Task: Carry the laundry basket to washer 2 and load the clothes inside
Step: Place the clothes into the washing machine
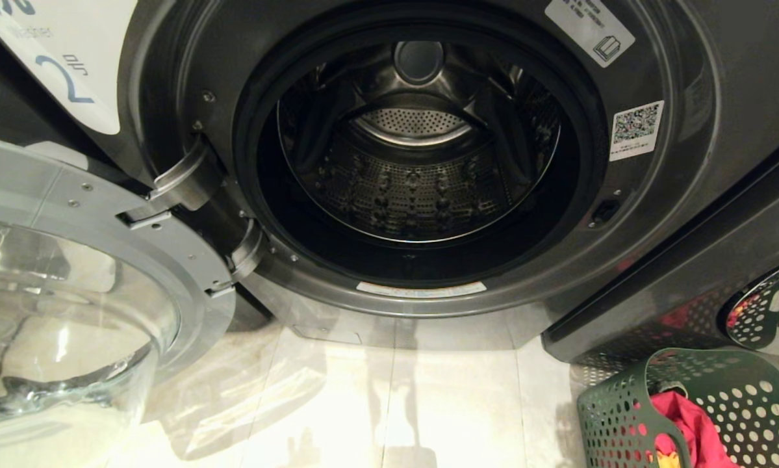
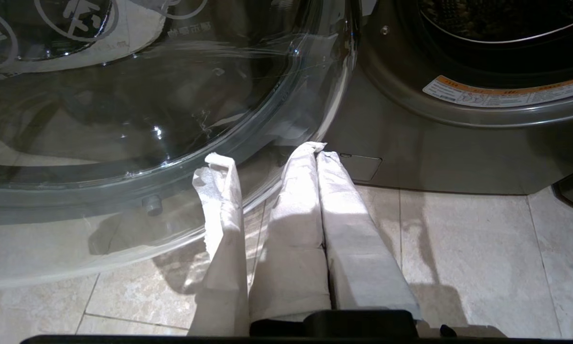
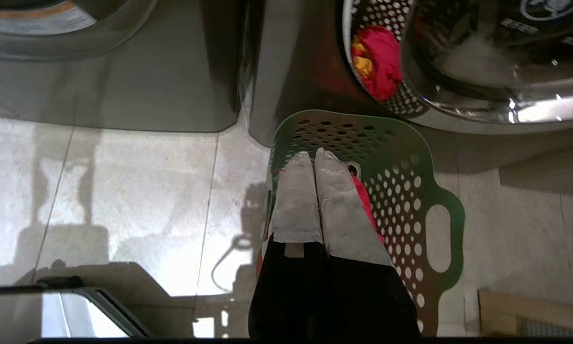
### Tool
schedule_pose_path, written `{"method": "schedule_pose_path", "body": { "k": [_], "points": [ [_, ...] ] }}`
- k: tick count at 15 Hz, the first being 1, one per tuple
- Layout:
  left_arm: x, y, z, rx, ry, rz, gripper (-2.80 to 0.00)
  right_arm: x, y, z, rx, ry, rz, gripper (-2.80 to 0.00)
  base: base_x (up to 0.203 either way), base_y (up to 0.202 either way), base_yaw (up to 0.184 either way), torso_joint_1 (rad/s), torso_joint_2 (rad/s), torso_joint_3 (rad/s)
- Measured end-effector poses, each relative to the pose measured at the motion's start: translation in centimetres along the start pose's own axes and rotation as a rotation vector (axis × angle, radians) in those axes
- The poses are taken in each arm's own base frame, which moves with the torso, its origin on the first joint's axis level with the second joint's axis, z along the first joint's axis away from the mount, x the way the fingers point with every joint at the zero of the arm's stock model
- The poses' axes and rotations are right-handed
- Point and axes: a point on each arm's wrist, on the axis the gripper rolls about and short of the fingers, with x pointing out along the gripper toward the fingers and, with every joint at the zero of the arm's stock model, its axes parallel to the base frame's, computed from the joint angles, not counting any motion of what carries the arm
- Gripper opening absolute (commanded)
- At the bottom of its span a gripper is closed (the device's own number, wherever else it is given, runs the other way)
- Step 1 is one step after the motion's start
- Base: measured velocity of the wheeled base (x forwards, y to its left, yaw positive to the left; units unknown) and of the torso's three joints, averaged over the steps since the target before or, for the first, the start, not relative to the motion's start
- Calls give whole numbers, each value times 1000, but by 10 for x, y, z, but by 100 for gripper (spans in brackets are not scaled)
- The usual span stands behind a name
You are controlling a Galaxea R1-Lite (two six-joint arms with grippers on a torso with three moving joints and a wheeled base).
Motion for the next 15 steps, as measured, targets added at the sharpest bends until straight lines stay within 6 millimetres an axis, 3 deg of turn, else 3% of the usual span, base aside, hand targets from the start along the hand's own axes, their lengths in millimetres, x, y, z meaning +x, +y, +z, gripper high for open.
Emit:
{"method": "schedule_pose_path", "body": {
  "k": [6,15],
  "points": [
    [0,0,0,-2,0,1,-280,57,1,21,194,295,-213,-280,0,0,0,0,0,0],
    [0,0,0,-2,0,0,-280,118,-10,-32,292,810,-593,-280,0,0,0,0,0,0]
  ]
}}
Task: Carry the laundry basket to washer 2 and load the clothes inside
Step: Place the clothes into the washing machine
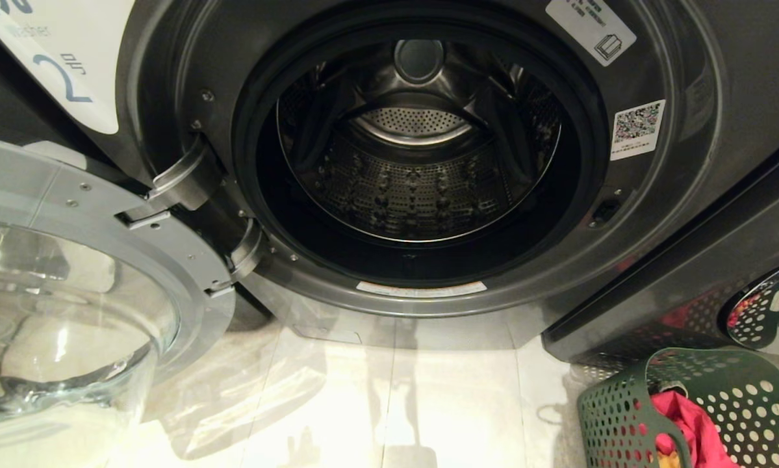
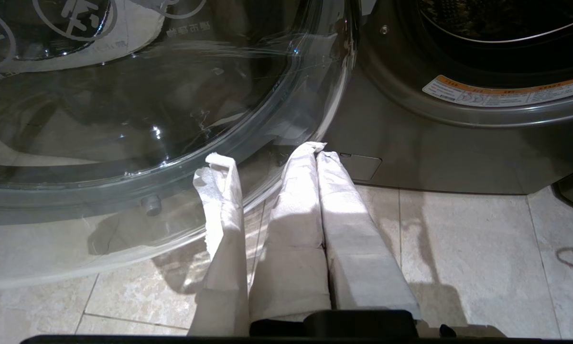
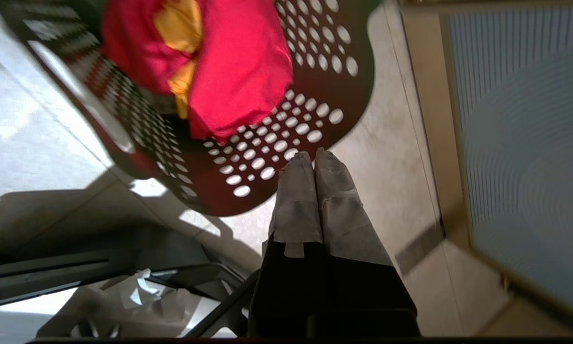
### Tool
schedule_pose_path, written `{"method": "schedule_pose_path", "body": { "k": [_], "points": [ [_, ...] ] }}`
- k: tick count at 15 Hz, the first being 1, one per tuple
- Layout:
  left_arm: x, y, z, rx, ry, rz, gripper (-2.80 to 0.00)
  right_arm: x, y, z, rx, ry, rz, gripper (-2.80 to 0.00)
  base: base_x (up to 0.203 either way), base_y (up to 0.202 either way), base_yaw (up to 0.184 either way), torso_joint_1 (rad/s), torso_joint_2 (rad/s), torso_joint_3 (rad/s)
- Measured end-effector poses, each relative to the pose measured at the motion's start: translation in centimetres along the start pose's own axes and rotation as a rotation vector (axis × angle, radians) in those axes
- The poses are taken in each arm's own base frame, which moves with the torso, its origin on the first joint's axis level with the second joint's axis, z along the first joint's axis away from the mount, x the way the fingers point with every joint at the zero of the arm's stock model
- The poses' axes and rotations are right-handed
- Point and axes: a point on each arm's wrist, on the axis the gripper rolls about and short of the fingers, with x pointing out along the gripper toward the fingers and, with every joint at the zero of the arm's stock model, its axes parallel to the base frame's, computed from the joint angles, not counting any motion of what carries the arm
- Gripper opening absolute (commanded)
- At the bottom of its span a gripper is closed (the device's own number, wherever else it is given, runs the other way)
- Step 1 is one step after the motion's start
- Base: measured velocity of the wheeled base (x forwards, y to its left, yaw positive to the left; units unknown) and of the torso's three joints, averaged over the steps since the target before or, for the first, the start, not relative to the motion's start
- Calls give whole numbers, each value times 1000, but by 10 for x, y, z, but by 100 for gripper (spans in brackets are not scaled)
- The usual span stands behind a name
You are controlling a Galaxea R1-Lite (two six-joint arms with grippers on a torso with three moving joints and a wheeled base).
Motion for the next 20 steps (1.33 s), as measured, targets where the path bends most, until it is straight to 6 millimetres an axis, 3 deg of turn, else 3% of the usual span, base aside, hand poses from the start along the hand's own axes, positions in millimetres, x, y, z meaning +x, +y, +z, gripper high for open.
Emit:
{"method": "schedule_pose_path", "body": {
  "k": [5,11,14,18,20],
  "points": [
    [0,0,0,0,0,0,-280,26,9,13,67,82,123,-280,0,0,0,0,0,0],
    [0,0,0,0,0,0,-280,57,11,10,87,192,90,-280,0,0,0,0,0,0],
    [0,0,0,0,0,0,-280,74,17,18,86,259,155,-280,0,0,0,0,0,0],
    [0,0,0,0,0,0,-280,107,28,34,43,288,233,-280,0,0,0,0,0,0],
    [0,0,0,0,-1,0,-280,134,27,46,57,297,215,-280,0,0,0,0,0,0]
  ]
}}
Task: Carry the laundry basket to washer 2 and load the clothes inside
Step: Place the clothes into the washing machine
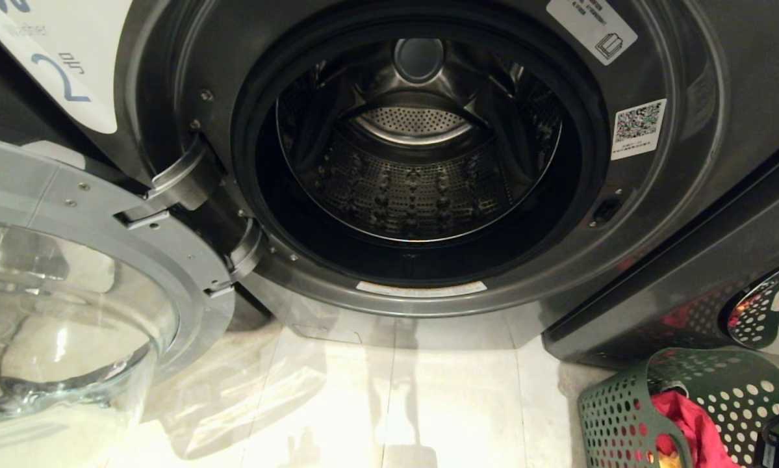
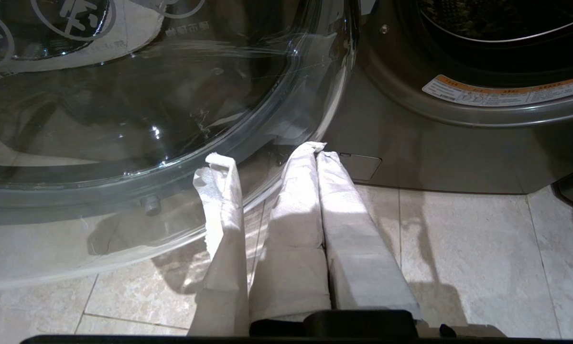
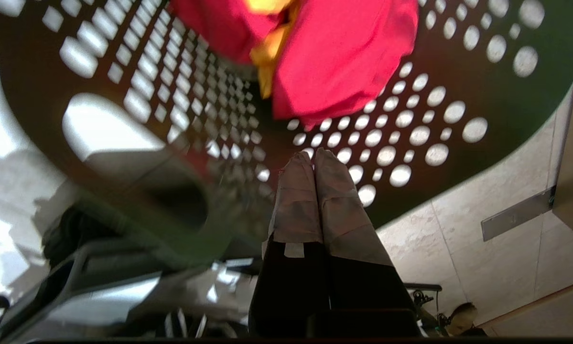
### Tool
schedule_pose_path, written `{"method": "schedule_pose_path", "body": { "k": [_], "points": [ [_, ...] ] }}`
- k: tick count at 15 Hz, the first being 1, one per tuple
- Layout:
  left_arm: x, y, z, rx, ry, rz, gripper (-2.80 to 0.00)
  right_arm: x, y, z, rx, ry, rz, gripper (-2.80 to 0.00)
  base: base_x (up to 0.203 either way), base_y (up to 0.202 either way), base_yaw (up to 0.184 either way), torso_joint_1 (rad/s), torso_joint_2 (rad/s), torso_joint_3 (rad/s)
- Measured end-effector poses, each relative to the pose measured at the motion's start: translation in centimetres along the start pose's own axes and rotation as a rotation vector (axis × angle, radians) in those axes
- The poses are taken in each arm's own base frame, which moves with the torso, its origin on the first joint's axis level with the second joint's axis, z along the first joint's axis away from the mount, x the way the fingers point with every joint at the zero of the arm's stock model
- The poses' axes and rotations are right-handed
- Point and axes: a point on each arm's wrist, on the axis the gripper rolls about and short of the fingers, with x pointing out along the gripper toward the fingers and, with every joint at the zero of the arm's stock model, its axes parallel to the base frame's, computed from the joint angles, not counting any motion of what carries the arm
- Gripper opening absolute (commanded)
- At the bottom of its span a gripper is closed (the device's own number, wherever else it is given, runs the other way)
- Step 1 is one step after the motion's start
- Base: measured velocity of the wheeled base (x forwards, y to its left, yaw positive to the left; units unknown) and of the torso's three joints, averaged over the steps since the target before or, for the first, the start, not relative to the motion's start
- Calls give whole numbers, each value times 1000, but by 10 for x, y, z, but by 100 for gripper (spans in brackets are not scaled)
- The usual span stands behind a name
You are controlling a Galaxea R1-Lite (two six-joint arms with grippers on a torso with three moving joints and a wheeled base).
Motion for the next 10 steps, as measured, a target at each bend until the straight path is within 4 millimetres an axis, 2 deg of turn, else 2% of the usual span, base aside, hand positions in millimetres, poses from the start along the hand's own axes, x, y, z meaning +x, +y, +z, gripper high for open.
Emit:
{"method": "schedule_pose_path", "body": {
  "k": [4,9,10],
  "points": [
    [0,0,0,0,0,0,-280,38,-17,22,-47,40,-10,-280,0,0,0,0,0,0],
    [0,0,0,0,0,0,-280,72,-23,28,-124,79,69,-280,0,0,0,0,0,0],
    [0,0,0,0,0,0,-280,77,-25,29,-143,68,68,0,0,0,0,0,0,0]
  ]
}}
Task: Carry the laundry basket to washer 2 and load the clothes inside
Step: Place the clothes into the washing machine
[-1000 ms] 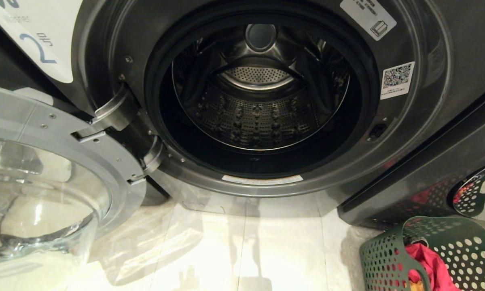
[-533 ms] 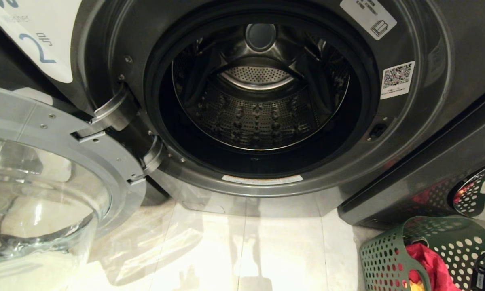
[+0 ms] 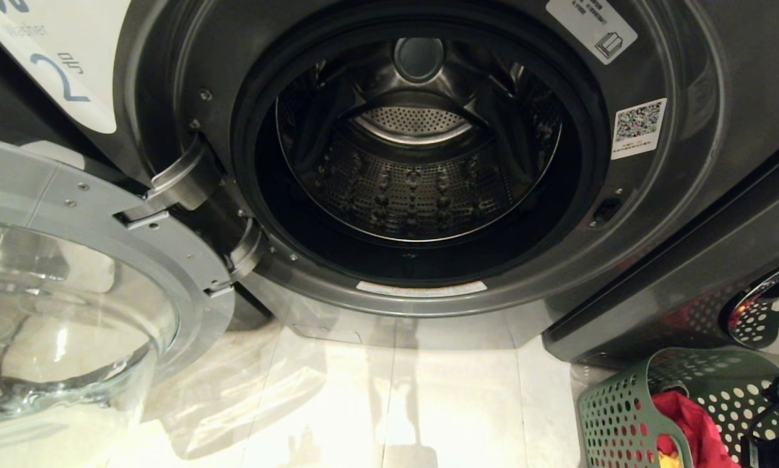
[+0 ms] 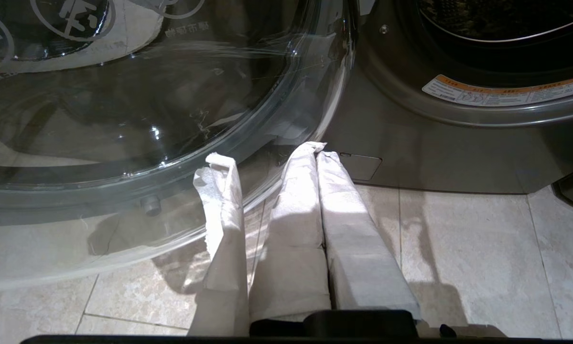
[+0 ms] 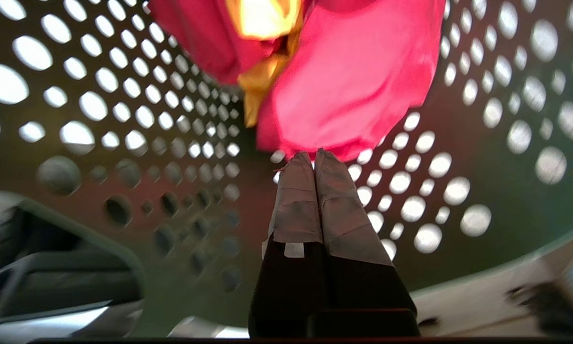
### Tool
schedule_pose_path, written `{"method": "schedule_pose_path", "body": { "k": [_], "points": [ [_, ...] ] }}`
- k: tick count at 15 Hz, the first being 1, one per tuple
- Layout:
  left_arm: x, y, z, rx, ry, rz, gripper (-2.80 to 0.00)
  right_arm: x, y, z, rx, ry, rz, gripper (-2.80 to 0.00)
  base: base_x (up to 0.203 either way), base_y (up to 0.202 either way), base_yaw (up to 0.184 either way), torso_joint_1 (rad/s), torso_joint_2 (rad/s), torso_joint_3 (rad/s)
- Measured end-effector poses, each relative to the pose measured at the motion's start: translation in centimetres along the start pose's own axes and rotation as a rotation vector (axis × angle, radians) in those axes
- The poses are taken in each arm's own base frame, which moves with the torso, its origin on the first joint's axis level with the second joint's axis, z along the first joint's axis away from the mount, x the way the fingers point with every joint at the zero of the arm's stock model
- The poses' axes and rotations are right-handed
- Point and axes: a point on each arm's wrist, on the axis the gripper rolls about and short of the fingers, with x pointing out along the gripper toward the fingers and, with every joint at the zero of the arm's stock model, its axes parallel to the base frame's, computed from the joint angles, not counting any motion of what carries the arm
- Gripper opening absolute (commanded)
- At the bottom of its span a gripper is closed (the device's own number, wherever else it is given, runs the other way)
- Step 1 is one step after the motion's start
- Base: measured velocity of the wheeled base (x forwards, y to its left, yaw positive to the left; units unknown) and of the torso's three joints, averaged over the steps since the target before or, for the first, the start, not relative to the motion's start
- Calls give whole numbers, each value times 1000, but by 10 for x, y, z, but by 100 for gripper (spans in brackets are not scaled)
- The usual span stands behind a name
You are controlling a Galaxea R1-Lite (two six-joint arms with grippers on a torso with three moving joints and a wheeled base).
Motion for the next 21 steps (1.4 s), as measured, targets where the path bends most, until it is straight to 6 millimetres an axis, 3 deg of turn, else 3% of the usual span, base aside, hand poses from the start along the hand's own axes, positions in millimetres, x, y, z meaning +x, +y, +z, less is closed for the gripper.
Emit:
{"method": "schedule_pose_path", "body": {
  "k": [3,9,18,21],
  "points": [
    [0,0,0,0,0,0,-280,6,-11,-5,-77,15,-2,0,0,0,0,0,0,0],
    [0,0,0,0,0,0,-280,16,-15,-1,-70,9,33,0,0,0,0,0,0,0],
    [0,0,0,0,0,0,-280,74,-27,14,-209,-88,3,0,0,0,0,0,0,0],
    [0,0,0,0,0,0,-280,92,-29,11,-244,-72,6,0,0,0,0,0,0,0]
  ]
}}
